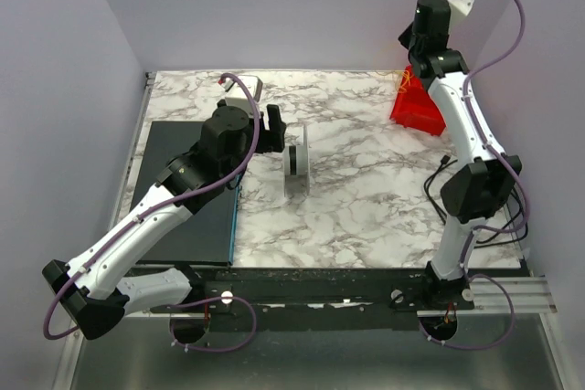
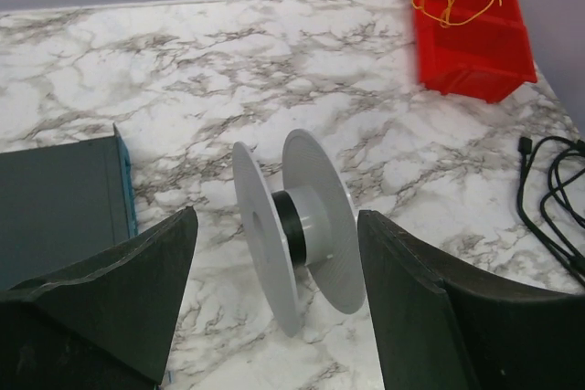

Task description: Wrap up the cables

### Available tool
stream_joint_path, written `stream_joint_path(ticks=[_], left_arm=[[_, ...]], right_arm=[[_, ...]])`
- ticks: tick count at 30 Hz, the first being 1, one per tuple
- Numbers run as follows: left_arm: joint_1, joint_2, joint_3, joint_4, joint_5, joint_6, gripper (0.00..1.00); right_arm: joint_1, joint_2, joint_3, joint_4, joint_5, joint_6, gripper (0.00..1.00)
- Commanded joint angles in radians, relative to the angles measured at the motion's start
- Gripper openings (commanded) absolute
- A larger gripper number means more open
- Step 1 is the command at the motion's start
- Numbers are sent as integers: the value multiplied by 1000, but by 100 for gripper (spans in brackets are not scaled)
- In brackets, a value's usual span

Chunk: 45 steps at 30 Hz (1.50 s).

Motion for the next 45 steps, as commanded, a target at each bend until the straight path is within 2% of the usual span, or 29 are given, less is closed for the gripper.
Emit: stream_joint_path(ticks=[1, 9, 15, 21, 28, 32, 36, 42, 43, 45], left_arm=[[2, -2, 8, 99, 133, 66, 74], [-6, 44, 54, 167, 249, 56, 77], [-46, 106, 58, 264, 315, -7, 77], [-126, 264, 214, 296, 237, -29, 77], [-178, 457, 366, 343, 179, -123, 74], [-199, 530, 435, 301, 82, -151, 65], [-216, 532, 407, 330, 22, -157, 61], [-219, 552, 382, 343, 33, -180, 53], [-218, 552, 380, 346, 45, -182, 49], [-218, 551, 382, 337, 66, -186, 34]], right_arm=[[10, -97, -7, -73, -48, -43, 1], [16, -268, -6, -157, -147, -17, 1], [43, -427, -153, -153, -262, 27, 1], [131, -589, -379, -97, -280, 74, 1], [191, -684, -455, -125, -266, 94, 1], [193, -729, -484, -133, -275, 99, 1], [193, -747, -493, -146, -297, 101, 1], [193, -748, -482, -142, -317, 111, 1], [193, -745, -478, -142, -319, 113, 1], [192, -742, -477, -141, -307, 110, 1]])
